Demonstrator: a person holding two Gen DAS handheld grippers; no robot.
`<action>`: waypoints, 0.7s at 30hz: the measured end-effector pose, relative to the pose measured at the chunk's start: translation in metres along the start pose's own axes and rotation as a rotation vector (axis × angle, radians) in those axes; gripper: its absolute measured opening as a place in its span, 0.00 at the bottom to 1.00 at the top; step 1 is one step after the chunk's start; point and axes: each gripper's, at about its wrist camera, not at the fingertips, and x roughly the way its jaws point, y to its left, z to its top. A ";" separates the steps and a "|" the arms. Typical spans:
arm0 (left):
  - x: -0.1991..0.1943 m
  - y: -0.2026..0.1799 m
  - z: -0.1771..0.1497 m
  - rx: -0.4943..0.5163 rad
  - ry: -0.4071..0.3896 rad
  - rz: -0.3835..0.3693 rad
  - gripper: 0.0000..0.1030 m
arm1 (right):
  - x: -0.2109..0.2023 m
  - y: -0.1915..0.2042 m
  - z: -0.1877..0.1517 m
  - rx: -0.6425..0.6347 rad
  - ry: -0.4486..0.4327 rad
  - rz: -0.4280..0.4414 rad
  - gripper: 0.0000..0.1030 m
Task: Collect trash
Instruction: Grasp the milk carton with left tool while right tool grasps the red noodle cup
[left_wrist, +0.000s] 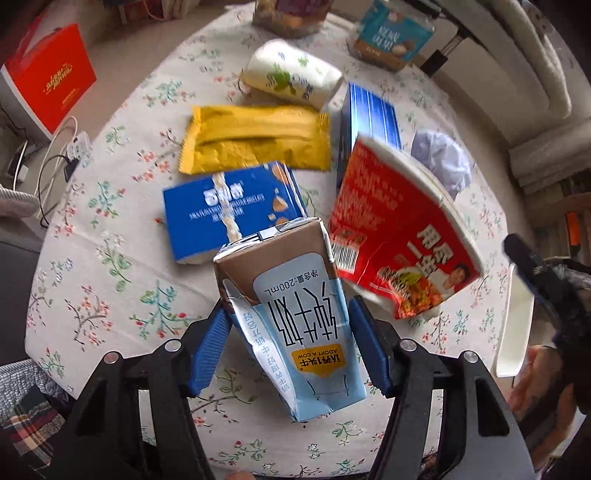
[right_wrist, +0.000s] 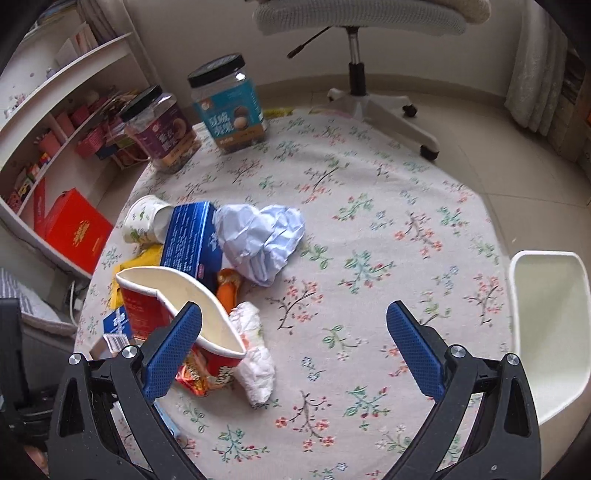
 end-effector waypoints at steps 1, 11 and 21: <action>-0.009 0.003 0.004 -0.010 -0.029 -0.012 0.62 | 0.007 0.004 0.000 -0.012 0.022 0.039 0.93; -0.056 0.026 0.033 -0.068 -0.141 -0.128 0.62 | 0.017 0.055 -0.016 -0.245 0.073 0.244 0.93; -0.076 0.056 0.050 -0.128 -0.232 -0.111 0.62 | 0.032 0.084 -0.034 -0.431 0.164 0.183 0.47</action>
